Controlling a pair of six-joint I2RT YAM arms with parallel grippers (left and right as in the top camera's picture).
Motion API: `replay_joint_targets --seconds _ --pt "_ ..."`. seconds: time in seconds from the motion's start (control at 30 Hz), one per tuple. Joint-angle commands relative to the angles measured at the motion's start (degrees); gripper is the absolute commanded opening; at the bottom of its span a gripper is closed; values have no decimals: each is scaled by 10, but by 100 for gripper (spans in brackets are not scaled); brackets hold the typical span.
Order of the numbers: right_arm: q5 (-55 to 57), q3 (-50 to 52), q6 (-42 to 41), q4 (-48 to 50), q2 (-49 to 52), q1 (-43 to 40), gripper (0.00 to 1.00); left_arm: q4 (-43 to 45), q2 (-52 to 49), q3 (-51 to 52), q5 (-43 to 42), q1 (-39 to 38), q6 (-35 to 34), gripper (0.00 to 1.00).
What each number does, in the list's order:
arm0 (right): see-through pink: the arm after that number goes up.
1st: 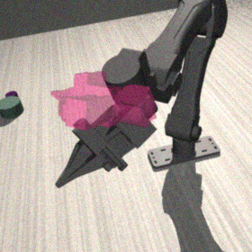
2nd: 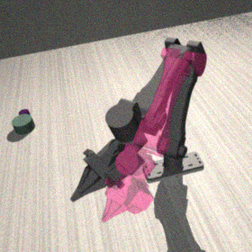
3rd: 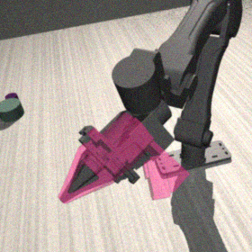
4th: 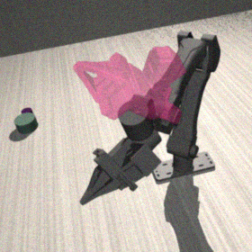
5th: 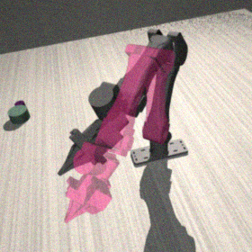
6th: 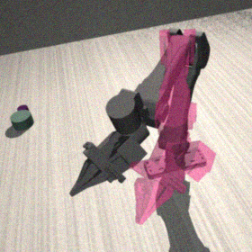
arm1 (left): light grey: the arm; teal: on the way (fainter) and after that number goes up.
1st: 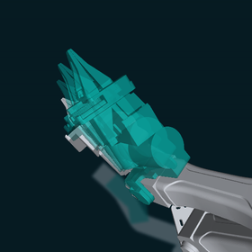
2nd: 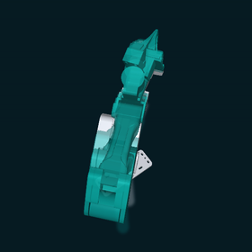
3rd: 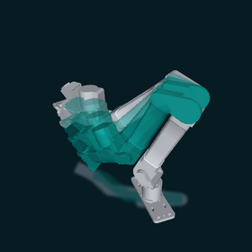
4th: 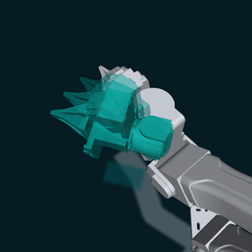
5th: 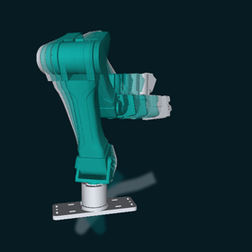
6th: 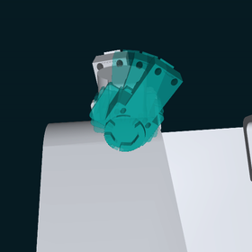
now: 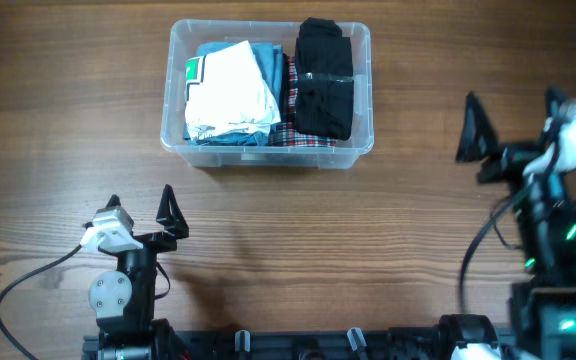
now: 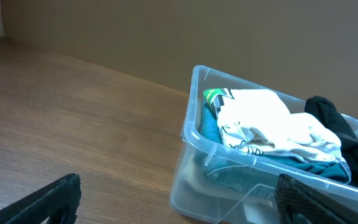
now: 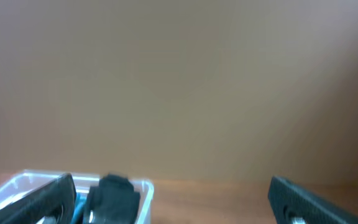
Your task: Pack container
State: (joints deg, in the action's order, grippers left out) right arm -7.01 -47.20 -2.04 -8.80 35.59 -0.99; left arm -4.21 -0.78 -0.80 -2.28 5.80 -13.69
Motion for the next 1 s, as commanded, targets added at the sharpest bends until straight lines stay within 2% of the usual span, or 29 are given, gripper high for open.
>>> replay_joint_targets --seconds 0.0,0.07,0.13,0.3,0.6,0.97 --pt "-38 163 -14 74 -109 2 100 0 5 5 -5 5 -3 100" --pt "-33 271 -55 95 -189 2 100 0 5 5 -5 5 -3 100" --pt "-29 335 -72 101 -244 2 100 0 5 5 -5 5 -3 100" --pt "-19 422 -70 101 -311 2 100 0 5 5 -5 5 -3 100" --pt "5 465 -56 82 -350 2 100 0 5 5 -5 5 -3 100" --pt "10 466 -24 85 -354 2 100 0 5 5 -5 5 -3 100"
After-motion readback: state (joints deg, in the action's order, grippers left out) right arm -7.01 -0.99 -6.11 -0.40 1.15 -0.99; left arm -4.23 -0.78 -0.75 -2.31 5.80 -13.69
